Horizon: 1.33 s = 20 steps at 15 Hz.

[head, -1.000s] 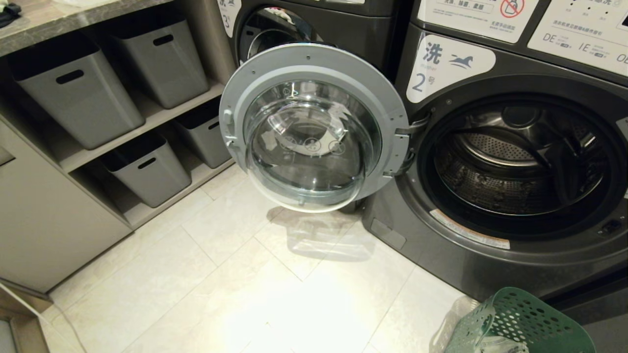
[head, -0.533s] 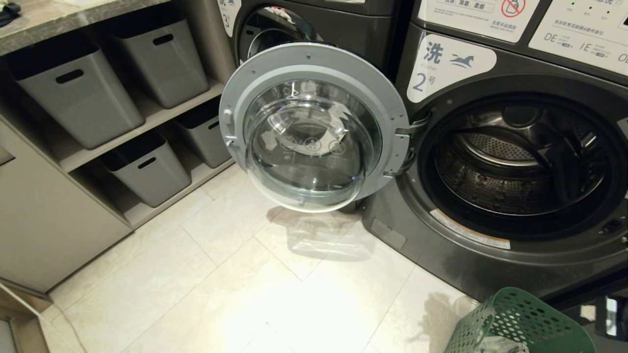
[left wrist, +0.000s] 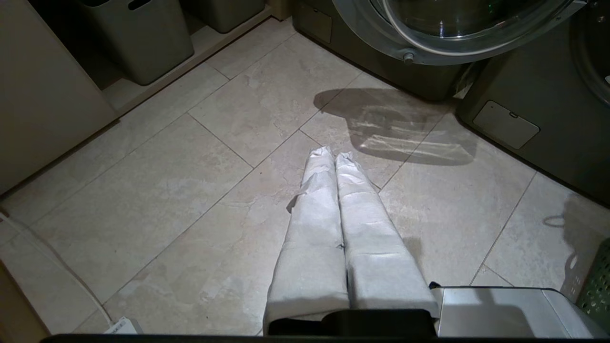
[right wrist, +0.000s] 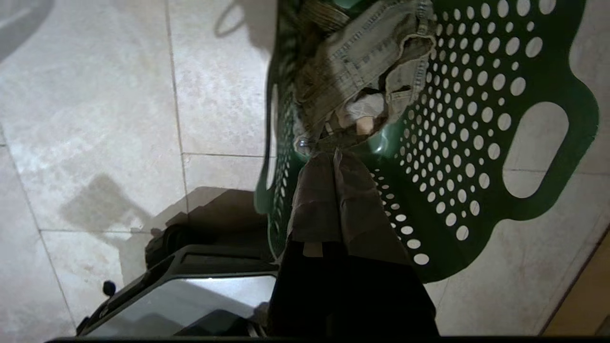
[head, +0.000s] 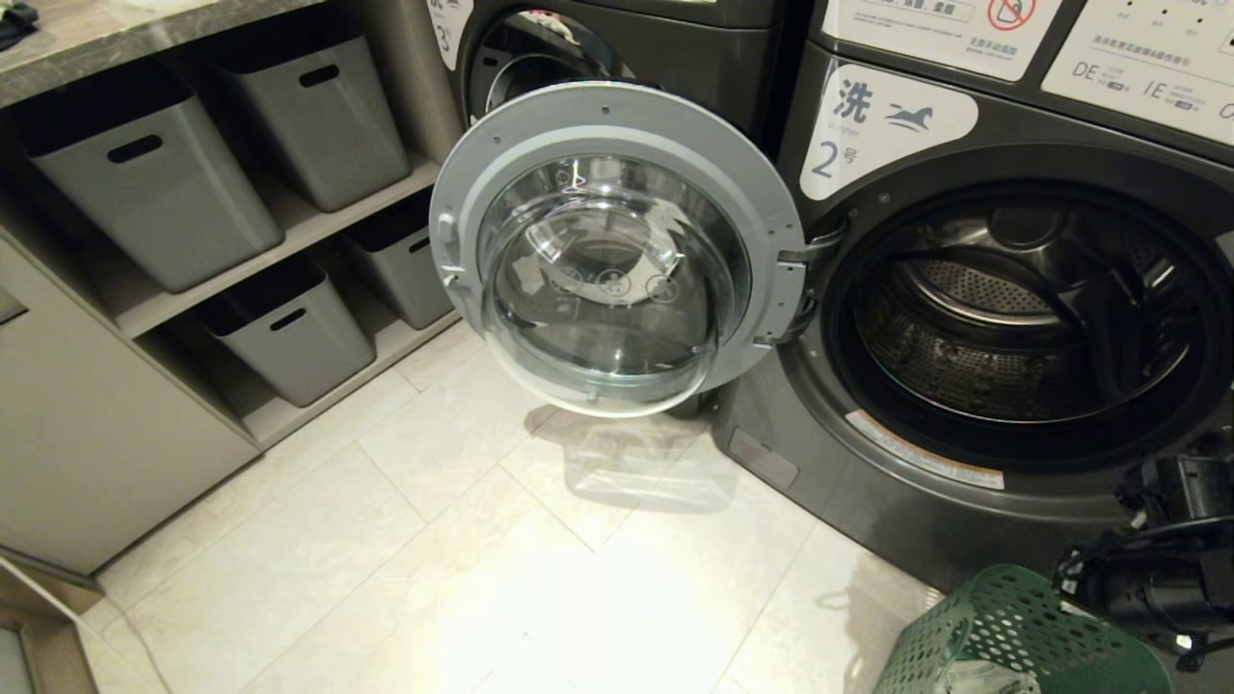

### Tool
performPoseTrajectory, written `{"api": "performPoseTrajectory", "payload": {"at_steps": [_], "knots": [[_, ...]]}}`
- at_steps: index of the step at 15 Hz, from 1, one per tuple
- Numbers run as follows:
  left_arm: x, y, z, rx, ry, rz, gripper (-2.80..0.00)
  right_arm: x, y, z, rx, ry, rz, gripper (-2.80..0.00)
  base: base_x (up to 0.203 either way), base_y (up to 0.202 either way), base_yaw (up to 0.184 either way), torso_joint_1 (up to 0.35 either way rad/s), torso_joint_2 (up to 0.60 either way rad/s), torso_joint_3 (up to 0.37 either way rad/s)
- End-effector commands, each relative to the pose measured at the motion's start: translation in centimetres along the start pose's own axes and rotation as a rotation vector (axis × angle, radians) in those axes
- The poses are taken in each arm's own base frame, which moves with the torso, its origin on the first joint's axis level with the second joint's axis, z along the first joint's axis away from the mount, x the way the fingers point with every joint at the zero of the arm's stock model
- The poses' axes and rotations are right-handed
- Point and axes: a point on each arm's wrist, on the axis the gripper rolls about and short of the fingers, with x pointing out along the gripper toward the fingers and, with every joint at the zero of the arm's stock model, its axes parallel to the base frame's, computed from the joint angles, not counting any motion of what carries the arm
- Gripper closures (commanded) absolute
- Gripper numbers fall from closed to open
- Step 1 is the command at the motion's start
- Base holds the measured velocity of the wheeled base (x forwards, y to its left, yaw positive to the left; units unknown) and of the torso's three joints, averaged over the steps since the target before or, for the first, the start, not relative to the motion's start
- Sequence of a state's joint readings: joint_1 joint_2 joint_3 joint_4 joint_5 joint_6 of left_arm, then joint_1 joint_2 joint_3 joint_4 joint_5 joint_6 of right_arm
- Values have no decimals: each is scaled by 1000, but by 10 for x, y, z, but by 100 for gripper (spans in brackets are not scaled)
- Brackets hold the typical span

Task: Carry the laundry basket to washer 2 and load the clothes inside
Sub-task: Place the clothes into the washing machine

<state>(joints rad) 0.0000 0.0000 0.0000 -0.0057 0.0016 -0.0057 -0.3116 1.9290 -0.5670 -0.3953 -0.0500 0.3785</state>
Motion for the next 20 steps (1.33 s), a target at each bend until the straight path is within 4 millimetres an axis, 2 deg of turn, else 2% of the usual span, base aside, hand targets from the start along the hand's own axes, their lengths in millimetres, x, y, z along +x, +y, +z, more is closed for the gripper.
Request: {"api": "performPoseTrajectory", "payload": {"at_steps": [1, 5, 10, 11, 16, 20], "knots": [[0, 0, 0, 0, 1, 2, 0, 37, -17, 0, 44, 66, -90, 0, 0, 0, 0, 0, 0, 0], [0, 0, 0, 0, 3, 0, 0, 56, -40, -2, 58, 101, -195, 0, 0, 0, 0, 0, 0, 0], [0, 0, 0, 0, 1, 1, 0, 105, -73, -4, 121, 176, -279, 0, 0, 0, 0, 0, 0, 0], [0, 0, 0, 0, 1, 0, 0, 116, -78, -6, 117, 191, -285, -280, 0, 0, 0, 0, 0, 0], [0, 0, 0, 0, 1, 0, 0, 172, -89, -4, 118, 171, -252, -280, 0, 0, 0, 0, 0, 0], [0, 0, 0, 0, 1, 1, 0, 208, -95, -17, 123, 208, -241, -280, 0, 0, 0, 0, 0, 0]]}}
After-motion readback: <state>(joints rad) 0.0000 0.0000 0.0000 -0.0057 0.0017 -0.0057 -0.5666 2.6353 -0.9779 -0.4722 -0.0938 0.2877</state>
